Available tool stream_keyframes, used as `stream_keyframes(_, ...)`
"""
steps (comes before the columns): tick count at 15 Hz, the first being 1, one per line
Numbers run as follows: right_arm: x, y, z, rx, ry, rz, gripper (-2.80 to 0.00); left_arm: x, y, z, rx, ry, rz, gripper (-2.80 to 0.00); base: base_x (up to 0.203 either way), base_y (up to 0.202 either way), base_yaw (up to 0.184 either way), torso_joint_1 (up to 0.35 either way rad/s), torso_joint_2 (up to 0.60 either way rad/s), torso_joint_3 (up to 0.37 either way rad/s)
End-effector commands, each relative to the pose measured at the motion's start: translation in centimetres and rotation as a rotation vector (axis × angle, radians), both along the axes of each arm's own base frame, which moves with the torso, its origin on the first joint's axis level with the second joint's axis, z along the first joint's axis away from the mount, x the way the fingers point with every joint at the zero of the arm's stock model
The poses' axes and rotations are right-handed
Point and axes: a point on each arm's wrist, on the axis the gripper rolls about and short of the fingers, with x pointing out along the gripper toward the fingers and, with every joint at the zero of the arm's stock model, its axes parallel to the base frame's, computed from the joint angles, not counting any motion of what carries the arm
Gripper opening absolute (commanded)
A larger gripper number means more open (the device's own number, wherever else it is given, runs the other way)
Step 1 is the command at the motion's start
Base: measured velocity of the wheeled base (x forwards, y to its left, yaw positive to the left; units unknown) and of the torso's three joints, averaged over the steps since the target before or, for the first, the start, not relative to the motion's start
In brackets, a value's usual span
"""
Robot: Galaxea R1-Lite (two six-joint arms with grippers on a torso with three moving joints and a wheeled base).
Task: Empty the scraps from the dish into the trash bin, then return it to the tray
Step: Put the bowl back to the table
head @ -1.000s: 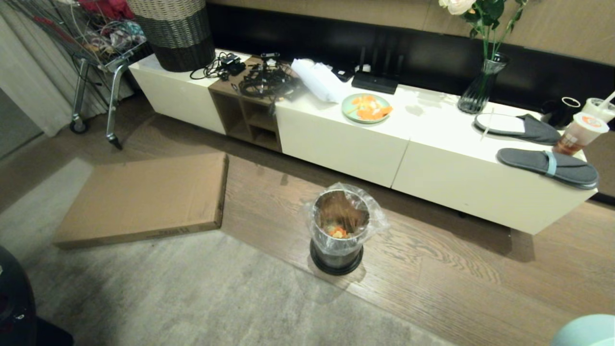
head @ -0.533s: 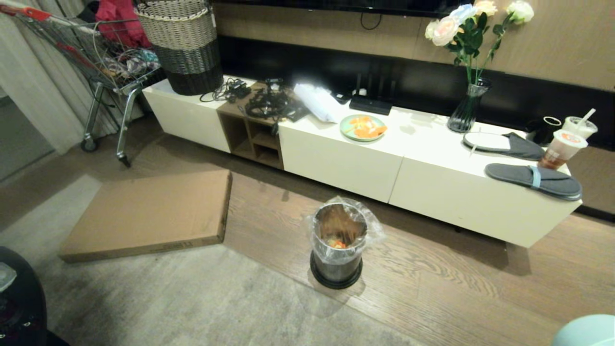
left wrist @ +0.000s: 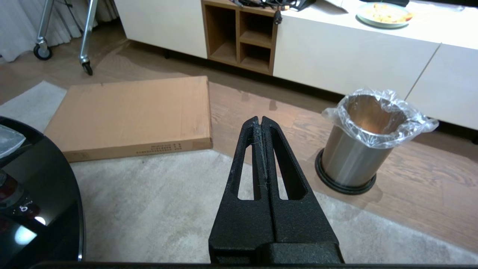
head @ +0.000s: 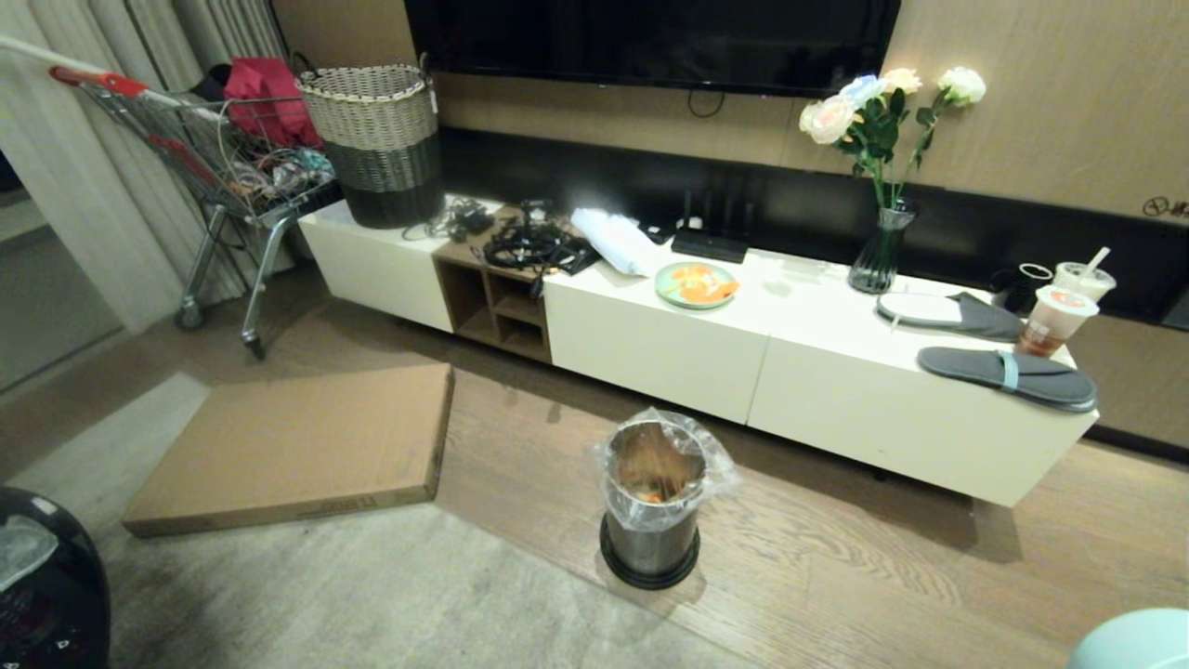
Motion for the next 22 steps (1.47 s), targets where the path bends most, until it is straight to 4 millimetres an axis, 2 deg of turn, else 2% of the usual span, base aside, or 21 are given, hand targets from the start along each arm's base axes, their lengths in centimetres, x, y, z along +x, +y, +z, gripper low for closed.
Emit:
stream_keyframes(1, 0.01, 0.0, 0.01, 0.001, 0.001, -0.001, -2.8, 0.0, 0.0, 0.0, 0.0, -0.001, 0.0, -2.8, 0.0, 0.0, 0.0, 0.0, 0.0, 0.0)
stream_keyframes(22, 0.01, 0.0, 0.01, 0.001, 0.001, 0.001, -2.8, 0.0, 0.0, 0.0, 0.003, -0.001, 0.0, -2.8, 0.0, 0.0, 0.0, 0.001, 0.0, 0.013)
